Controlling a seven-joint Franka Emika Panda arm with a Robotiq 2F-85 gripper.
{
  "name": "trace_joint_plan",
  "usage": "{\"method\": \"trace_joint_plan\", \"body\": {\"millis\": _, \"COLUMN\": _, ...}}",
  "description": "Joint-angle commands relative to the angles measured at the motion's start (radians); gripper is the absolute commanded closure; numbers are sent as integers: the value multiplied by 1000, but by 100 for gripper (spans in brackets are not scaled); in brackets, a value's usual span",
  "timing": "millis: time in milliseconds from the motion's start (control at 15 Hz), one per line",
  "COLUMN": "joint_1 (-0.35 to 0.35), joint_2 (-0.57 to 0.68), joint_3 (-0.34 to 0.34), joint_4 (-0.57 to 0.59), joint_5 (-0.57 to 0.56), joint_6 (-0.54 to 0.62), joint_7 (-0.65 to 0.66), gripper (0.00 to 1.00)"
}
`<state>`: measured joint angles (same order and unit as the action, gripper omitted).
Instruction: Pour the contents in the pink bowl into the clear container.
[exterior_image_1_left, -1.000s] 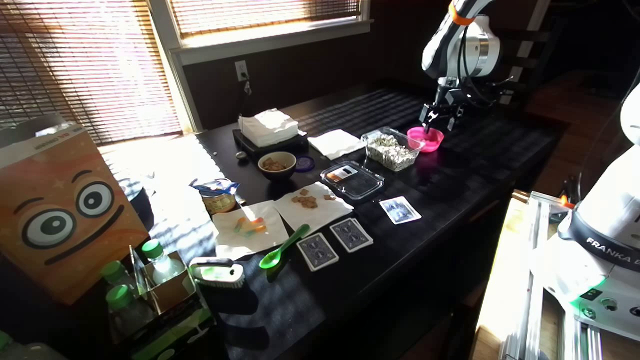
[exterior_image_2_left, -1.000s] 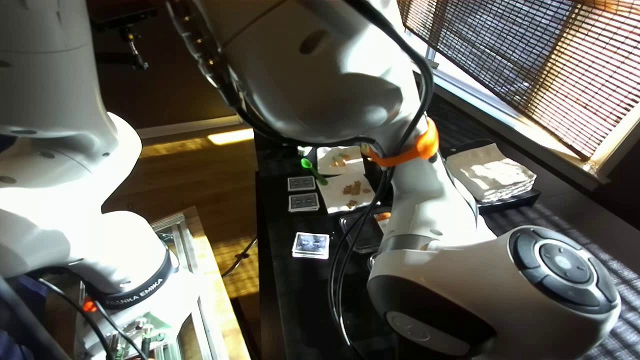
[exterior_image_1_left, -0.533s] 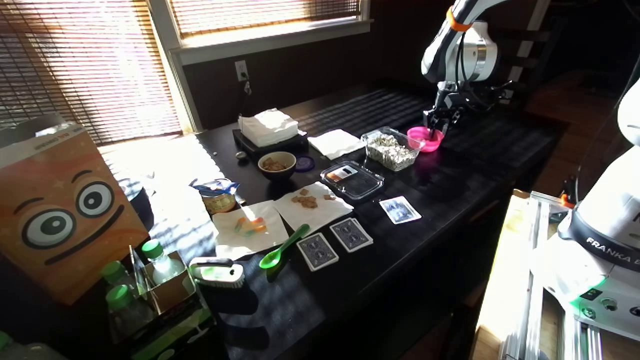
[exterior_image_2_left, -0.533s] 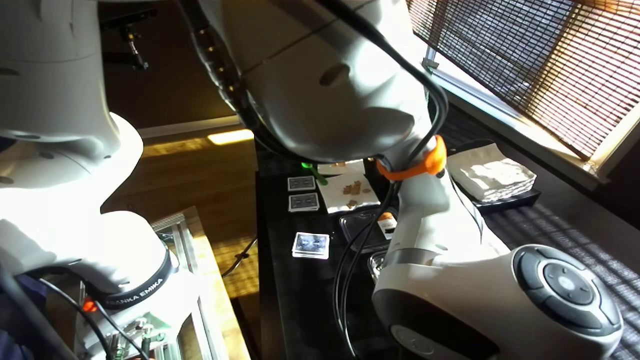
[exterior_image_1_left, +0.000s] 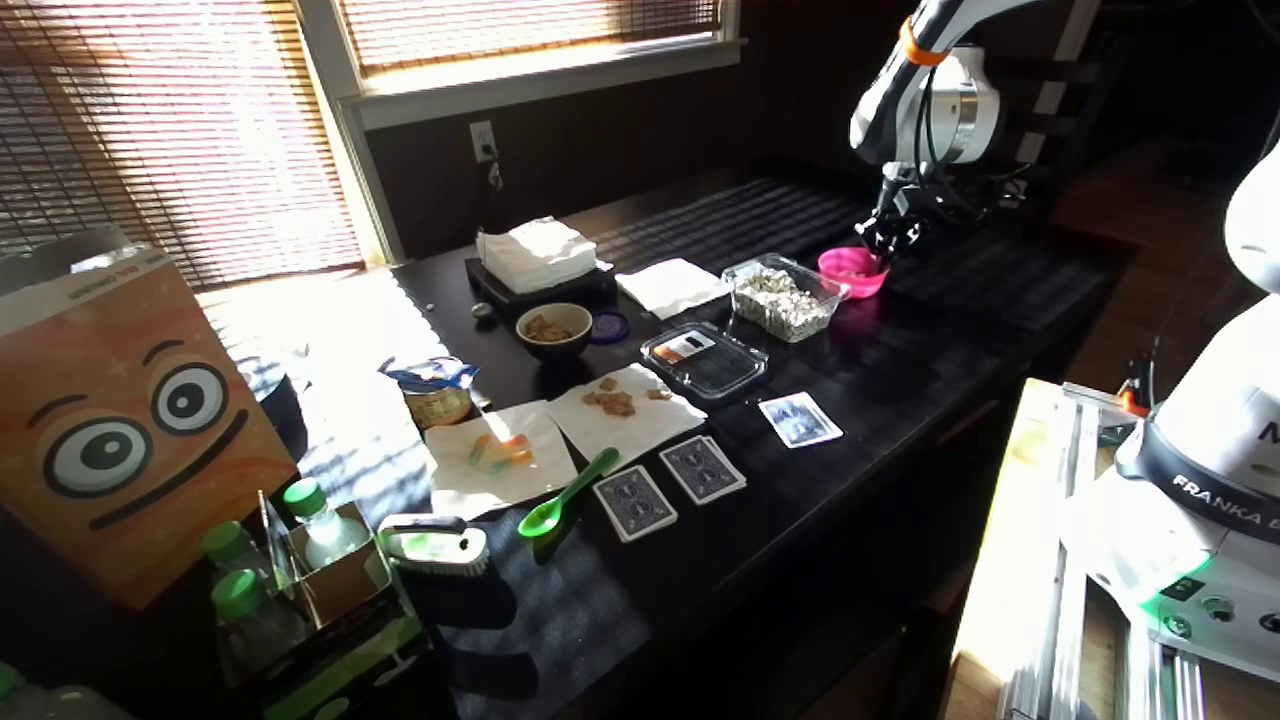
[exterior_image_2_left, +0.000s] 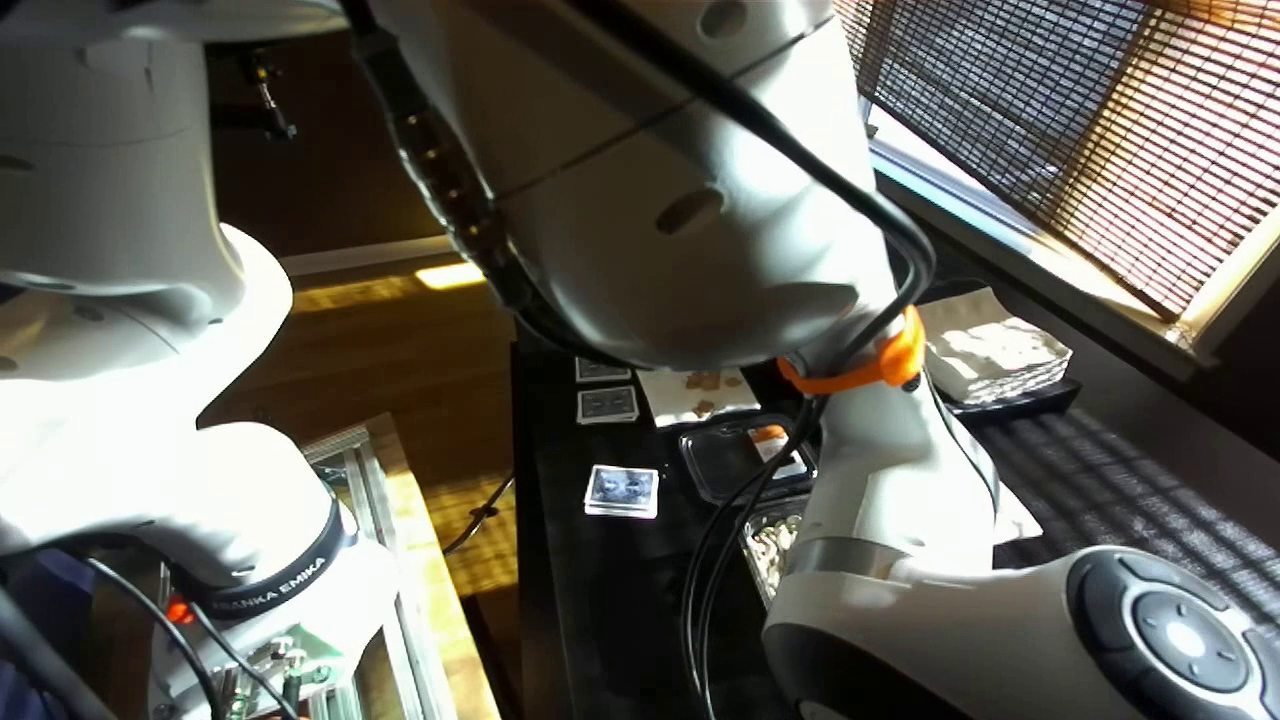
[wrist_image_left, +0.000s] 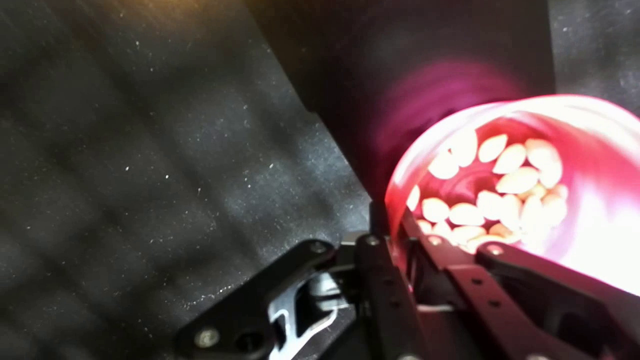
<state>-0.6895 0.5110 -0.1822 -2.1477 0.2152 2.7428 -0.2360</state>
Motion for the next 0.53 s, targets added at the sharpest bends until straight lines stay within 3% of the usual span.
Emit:
{"method": "trace_joint_plan", "body": {"millis": 0, "joint_1": -63, "joint_2": -10, "joint_3": 41, "joint_4": 26, "joint_5": 47, "joint_6": -21, "joint_7": -35, "gripper": 100}}
{"method": "trace_joint_plan", "body": {"millis": 467, "joint_1": -135, "joint_2": -91, "joint_3": 96, "joint_4": 7, "joint_5": 77, "joint_6": -101, "joint_7": -97, "gripper": 99}}
